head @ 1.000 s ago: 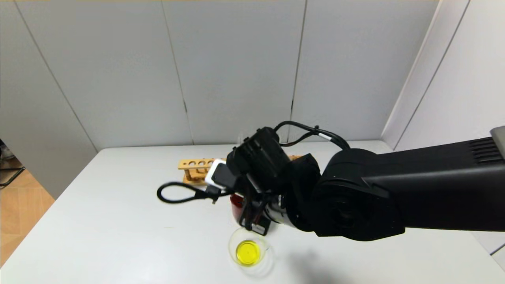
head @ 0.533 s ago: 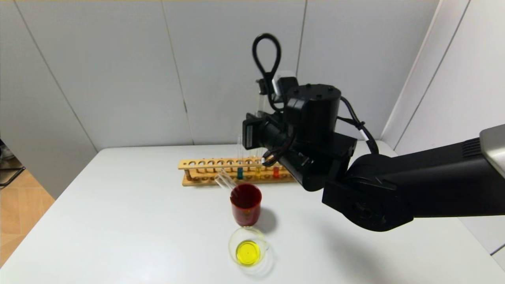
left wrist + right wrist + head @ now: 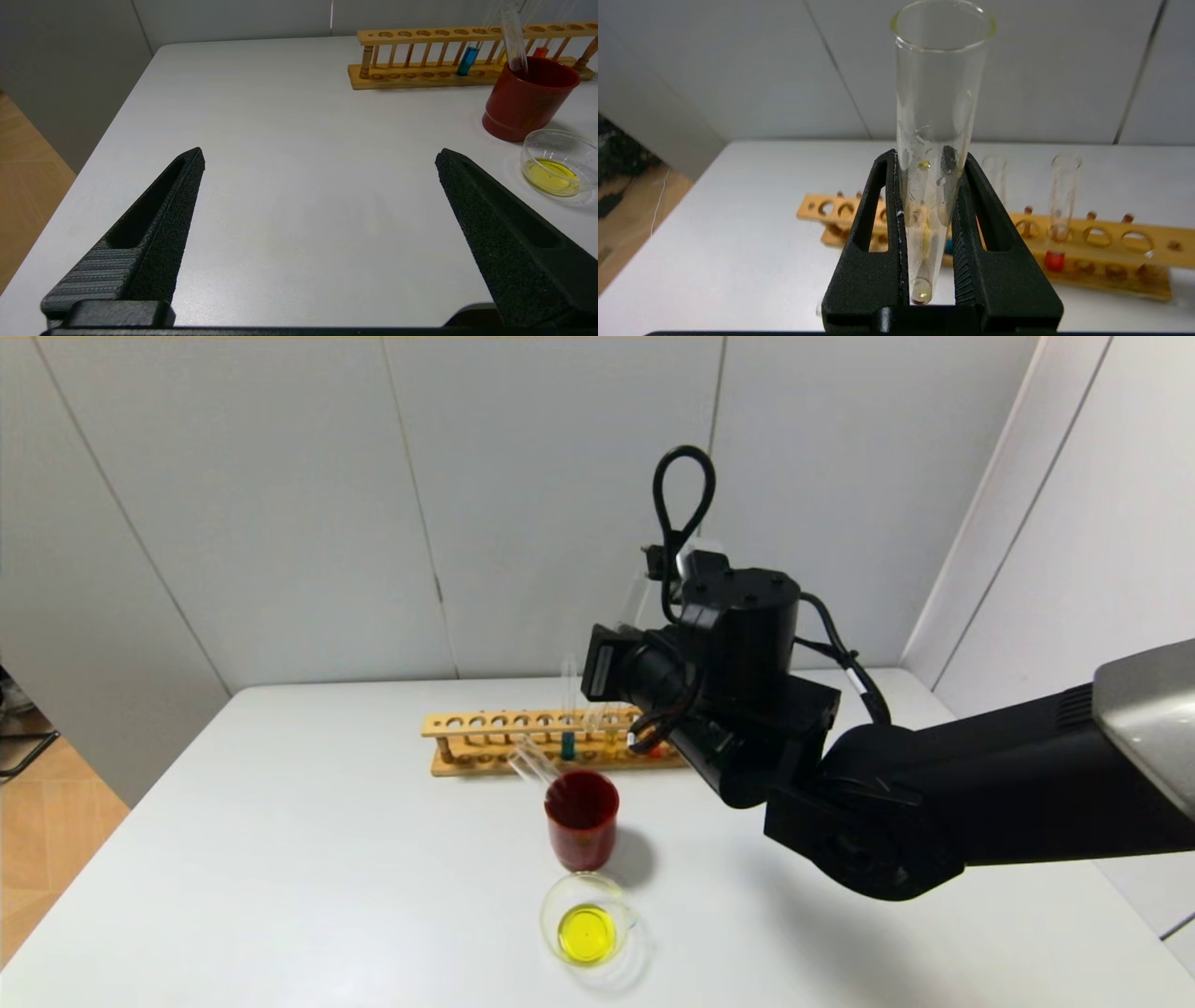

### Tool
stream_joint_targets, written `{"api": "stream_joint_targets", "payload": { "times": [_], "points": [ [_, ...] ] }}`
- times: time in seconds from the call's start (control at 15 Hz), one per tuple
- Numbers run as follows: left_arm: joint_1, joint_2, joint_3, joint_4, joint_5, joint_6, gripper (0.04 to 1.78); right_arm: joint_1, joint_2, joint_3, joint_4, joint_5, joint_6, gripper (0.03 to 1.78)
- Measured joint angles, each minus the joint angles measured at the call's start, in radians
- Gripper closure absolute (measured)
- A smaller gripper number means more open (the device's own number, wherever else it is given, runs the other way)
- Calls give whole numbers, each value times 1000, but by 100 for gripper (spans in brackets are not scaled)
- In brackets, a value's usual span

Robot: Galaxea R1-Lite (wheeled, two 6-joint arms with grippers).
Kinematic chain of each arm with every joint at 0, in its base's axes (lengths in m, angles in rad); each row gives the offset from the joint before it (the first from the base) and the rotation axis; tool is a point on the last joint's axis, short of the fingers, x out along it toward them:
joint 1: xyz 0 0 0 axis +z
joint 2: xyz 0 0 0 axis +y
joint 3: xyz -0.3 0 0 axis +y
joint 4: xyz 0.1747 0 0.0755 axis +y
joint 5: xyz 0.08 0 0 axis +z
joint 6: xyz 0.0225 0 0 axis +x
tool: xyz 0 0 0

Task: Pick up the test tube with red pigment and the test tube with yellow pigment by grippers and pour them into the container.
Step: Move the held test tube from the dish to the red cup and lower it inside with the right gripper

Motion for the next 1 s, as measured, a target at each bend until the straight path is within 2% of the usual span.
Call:
{"api": "stream_joint_targets", "payload": {
  "times": [0.47,1.0],
  "points": [
    [0,0,0,0,0,0,7,49,73,36,0,7,-28,146],
    [0,0,0,0,0,0,7,54,123,64,6,13,-120,146]
  ]
}}
